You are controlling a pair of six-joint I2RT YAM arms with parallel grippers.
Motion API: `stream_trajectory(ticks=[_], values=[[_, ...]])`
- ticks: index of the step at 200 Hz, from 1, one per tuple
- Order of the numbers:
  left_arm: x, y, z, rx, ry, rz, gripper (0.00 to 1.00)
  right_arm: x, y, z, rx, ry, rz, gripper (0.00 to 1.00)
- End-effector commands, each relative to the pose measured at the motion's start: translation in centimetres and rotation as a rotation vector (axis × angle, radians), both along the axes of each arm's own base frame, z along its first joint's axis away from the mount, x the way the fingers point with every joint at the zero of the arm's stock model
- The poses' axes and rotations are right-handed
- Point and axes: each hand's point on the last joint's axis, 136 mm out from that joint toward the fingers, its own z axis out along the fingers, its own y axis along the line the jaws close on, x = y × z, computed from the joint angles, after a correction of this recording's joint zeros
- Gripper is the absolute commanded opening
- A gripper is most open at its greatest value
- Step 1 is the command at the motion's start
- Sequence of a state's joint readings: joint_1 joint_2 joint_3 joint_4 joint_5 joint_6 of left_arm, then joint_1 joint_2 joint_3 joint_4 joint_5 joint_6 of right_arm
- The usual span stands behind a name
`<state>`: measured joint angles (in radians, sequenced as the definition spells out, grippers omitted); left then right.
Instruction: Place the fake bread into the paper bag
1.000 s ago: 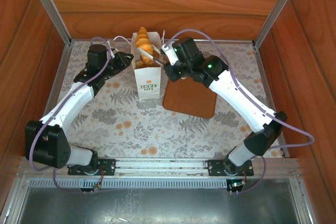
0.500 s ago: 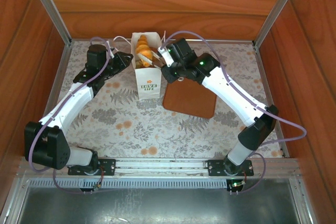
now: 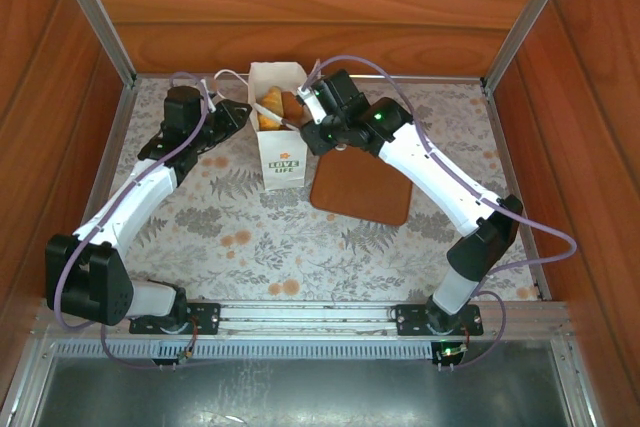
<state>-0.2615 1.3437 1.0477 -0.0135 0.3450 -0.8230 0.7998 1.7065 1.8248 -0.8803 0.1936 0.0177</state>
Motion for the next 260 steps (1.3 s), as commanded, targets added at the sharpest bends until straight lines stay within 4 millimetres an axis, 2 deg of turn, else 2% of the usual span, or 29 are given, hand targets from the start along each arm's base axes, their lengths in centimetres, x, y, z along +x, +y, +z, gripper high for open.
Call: stream_trajectory(ticks=[1, 46, 63, 80, 82, 85, 118, 141, 153, 175, 203, 220, 238, 260], values=[[-0.2, 0.4, 0.7, 0.005, -0.033, 0.004, 0.28, 0.4, -0.2, 1.5, 0.008, -0.035, -0.025, 0.58], [-0.6, 0.7, 1.6, -0.003, -0.053, 0.009, 0.29, 0.7, -0.7, 3.2, 0.007, -0.080, -0.040, 0.57], [-0.9, 0.7, 2.3, -0.010, -0.068, 0.003, 0.37, 0.7, -0.7, 4.6, 0.032, -0.116, -0.033, 0.56], [-1.2, 0.8, 3.0, -0.020, -0.082, 0.001, 0.40, 0.7, -0.4, 5.7, 0.064, -0.143, -0.009, 0.56], [-1.2, 0.8, 3.0, -0.021, -0.082, 0.001, 0.40, 0.3, -0.8, 6.9, 0.085, -0.163, -0.010, 0.57], [-1.3, 0.8, 3.1, -0.023, -0.084, 0.000, 0.41, 0.1, -0.9, 7.5, 0.097, -0.174, -0.009, 0.56], [-2.2, 1.5, 4.2, -0.015, -0.121, 0.007, 0.48, -1.1, -2.1, 11.7, 0.218, -0.251, 0.003, 0.56], [-2.8, 2.9, 4.0, 0.031, -0.136, 0.055, 0.53, -2.6, -3.5, 14.0, 0.327, -0.299, 0.006, 0.56], [-3.2, 3.9, 3.9, 0.081, -0.138, 0.091, 0.54, -3.0, -4.7, 14.4, 0.369, -0.310, -0.013, 0.56], [-4.0, 5.9, 3.5, 0.185, -0.143, 0.155, 0.57, -3.3, -7.8, 13.4, 0.397, -0.307, -0.096, 0.56], [-5.0, 8.4, 2.7, 0.246, -0.155, 0.268, 0.74, -3.0, -12.2, 10.3, 0.397, -0.277, -0.242, 0.55], [-5.4, 9.4, 2.1, 0.261, -0.159, 0.312, 0.84, -2.8, -14.3, 7.6, 0.381, -0.238, -0.319, 0.54], [-5.7, 9.9, 1.0, 0.281, -0.147, 0.324, 0.96, -2.6, -15.6, 4.4, 0.340, -0.198, -0.377, 0.54], [-5.9, 10.5, -0.6, 0.272, -0.114, 0.351, 1.00, -2.4, -16.1, 0.1, 0.284, -0.132, -0.416, 0.54]])
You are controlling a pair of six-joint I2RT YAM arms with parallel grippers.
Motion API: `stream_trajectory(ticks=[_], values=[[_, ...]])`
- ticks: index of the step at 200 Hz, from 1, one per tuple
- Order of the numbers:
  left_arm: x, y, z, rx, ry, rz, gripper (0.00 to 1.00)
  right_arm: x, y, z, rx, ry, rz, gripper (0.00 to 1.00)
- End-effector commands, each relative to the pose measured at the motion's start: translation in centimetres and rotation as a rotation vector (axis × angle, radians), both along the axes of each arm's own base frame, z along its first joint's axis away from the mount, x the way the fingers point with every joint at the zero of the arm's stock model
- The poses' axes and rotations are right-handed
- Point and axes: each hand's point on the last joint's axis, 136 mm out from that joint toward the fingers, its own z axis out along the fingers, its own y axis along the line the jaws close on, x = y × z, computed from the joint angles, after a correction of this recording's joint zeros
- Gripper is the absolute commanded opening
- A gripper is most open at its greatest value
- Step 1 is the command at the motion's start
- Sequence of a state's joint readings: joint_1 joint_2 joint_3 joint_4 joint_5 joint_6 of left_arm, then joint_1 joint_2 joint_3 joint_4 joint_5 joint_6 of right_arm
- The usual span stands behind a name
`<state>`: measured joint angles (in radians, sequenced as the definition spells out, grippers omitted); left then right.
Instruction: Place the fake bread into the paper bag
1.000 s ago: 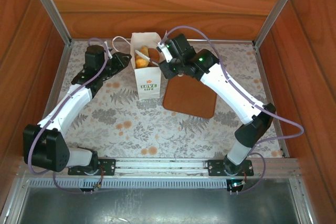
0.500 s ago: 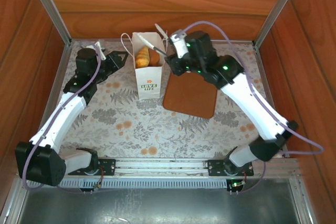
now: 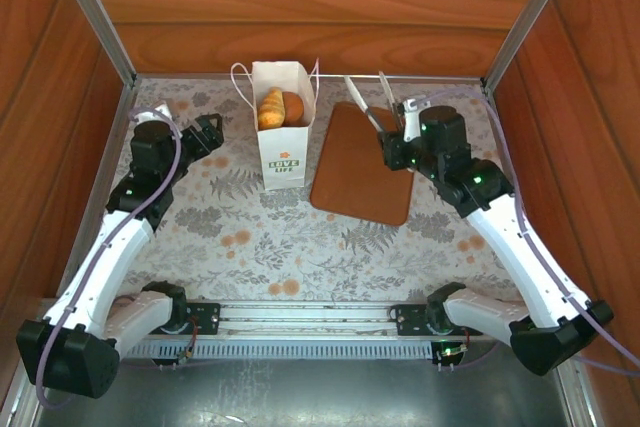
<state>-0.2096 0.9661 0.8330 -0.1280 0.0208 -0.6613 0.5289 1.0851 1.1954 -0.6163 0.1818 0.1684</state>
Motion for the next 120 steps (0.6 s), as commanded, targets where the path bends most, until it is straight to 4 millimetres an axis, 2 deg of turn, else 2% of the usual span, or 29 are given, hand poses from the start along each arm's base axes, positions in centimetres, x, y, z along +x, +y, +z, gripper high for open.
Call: stream_trajectory(ticks=[1, 33, 73, 95, 120], values=[[-0.2, 1.5, -1.5, 0.022, 0.022, 0.062, 1.00, 0.7, -0.4, -1.8, 0.025, 0.013, -0.054, 0.54], [-0.1, 2.8, -3.6, 0.010, 0.074, 0.112, 1.00, 2.0, -0.7, -7.6, -0.029, 0.112, -0.114, 0.53], [0.3, 3.2, -4.7, -0.005, 0.091, 0.121, 1.00, 3.8, -1.6, -14.4, -0.200, 0.260, -0.195, 0.48], [0.7, 3.3, -5.1, -0.001, 0.104, 0.127, 1.00, 4.1, -1.8, -17.1, -0.250, 0.321, -0.213, 0.46], [1.2, 3.3, -4.6, -0.017, 0.090, 0.130, 1.00, 3.8, -1.7, -19.3, -0.285, 0.385, -0.205, 0.47]])
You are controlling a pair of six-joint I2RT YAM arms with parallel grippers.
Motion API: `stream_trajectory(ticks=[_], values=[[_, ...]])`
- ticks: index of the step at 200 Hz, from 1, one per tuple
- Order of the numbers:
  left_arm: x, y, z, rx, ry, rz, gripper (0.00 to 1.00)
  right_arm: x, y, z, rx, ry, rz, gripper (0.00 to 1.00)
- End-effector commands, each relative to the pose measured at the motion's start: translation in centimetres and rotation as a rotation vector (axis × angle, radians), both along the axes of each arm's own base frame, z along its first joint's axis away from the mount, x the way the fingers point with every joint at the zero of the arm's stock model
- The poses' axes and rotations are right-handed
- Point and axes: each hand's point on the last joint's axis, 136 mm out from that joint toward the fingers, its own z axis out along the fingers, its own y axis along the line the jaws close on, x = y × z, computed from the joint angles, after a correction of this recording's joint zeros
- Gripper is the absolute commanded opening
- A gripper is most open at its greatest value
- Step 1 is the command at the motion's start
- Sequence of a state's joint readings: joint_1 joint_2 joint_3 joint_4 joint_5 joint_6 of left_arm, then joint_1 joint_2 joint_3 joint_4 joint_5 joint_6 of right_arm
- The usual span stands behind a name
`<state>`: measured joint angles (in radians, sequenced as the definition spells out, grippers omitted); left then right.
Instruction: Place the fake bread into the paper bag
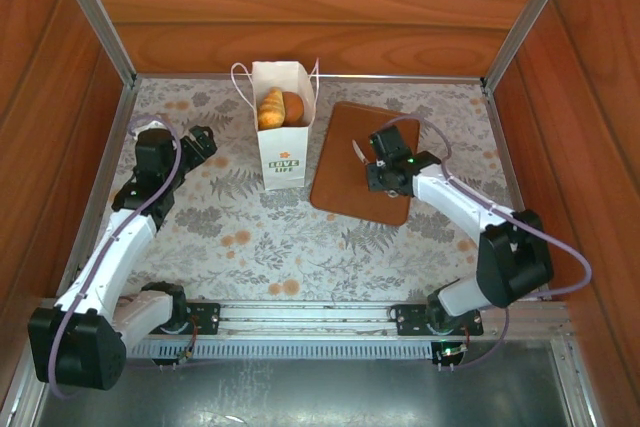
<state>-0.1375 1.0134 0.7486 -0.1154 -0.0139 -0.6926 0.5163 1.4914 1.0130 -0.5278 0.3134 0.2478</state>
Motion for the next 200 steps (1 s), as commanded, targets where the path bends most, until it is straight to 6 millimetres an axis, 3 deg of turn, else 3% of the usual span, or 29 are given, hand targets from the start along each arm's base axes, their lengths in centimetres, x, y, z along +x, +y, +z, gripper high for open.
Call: stream_trajectory(ticks=[1, 48, 89, 148, 200], values=[[0.7, 0.2, 0.8, -0.021, -0.033, 0.016, 1.00, 1.0, -0.3, 0.1, -0.013, -0.018, -0.041, 0.47], [1.1, 0.7, 1.3, 0.000, -0.051, 0.037, 1.00, -1.6, -1.1, -3.1, -0.025, 0.119, -0.090, 0.51], [1.0, 1.0, 1.7, 0.002, -0.056, 0.046, 1.00, -2.9, -0.2, -5.1, 0.023, 0.193, -0.093, 0.60], [0.8, 1.4, 1.5, 0.004, -0.051, 0.060, 1.00, -2.8, -0.1, -5.5, 0.021, 0.201, -0.095, 0.73], [0.9, 2.8, 1.0, 0.005, -0.040, 0.136, 1.00, -2.3, 0.1, -3.7, 0.042, 0.153, -0.080, 0.87]])
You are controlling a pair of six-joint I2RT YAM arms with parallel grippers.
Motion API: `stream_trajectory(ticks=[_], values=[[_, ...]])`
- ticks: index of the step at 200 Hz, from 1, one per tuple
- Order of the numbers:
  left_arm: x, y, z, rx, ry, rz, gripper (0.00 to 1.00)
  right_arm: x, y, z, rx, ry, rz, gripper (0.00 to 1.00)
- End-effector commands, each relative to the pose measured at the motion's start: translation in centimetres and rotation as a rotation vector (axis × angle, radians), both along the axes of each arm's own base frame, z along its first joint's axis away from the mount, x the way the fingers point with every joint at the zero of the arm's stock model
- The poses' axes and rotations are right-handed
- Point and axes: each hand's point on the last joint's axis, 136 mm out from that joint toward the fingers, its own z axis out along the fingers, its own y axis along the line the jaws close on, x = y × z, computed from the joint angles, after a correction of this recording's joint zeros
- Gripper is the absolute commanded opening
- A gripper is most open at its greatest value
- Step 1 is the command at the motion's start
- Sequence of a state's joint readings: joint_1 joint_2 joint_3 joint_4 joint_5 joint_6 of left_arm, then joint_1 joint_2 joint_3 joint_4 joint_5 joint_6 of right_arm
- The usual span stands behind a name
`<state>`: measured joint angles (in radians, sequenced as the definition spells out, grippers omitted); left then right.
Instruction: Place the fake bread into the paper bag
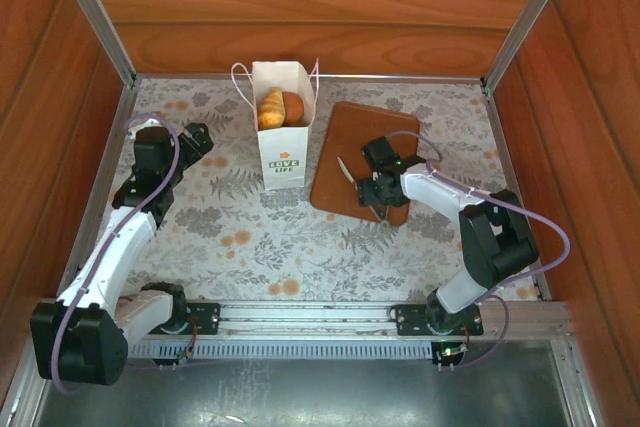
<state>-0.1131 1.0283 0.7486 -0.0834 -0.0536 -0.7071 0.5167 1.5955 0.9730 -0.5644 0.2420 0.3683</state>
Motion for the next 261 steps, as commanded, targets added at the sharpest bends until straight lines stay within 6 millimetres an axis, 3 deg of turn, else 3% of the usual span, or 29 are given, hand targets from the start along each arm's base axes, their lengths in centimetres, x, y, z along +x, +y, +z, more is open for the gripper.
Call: stream_trajectory(ticks=[1, 30, 48, 65, 99, 138, 162, 184, 226, 261], values=[[0.2, 1.4, 0.8, 0.003, -0.023, 0.072, 1.00, 0.3, 0.2, 1.6, 0.023, -0.043, 0.001, 0.87], [0.3, 2.5, 0.8, 0.009, -0.035, 0.136, 1.00, 0.6, 0.3, 3.7, 0.047, -0.091, 0.025, 0.90], [0.0, 3.3, 1.0, 0.040, -0.038, 0.173, 1.00, 1.2, 0.0, 6.2, 0.056, -0.156, 0.038, 0.90], [-0.4, 4.2, 1.0, 0.090, -0.030, 0.201, 1.00, 1.9, -1.0, 9.2, 0.053, -0.240, 0.035, 0.97], [-1.7, 6.3, 1.3, 0.272, -0.004, 0.255, 1.00, 3.4, -5.6, 14.0, 0.010, -0.430, -0.054, 1.00], [-1.4, 7.7, 0.3, 0.386, 0.025, 0.295, 1.00, 4.0, -11.9, 16.0, 0.061, -0.607, -0.250, 1.00], [-0.8, 7.9, -2.4, 0.412, 0.066, 0.298, 1.00, 3.6, -15.7, 15.3, 0.084, -0.700, -0.390, 1.00], [-0.1, 7.7, -5.2, 0.466, 0.143, 0.255, 1.00, 3.5, -17.3, 13.0, 0.021, -0.703, -0.385, 1.00], [1.7, 7.1, -8.8, 0.525, 0.182, 0.183, 1.00, 5.5, -17.3, 8.5, -0.002, -0.717, -0.331, 1.00], [3.3, 6.8, -8.9, 0.568, 0.156, 0.113, 1.00, 7.7, -15.6, 6.3, 0.052, -0.745, -0.231, 1.00]])
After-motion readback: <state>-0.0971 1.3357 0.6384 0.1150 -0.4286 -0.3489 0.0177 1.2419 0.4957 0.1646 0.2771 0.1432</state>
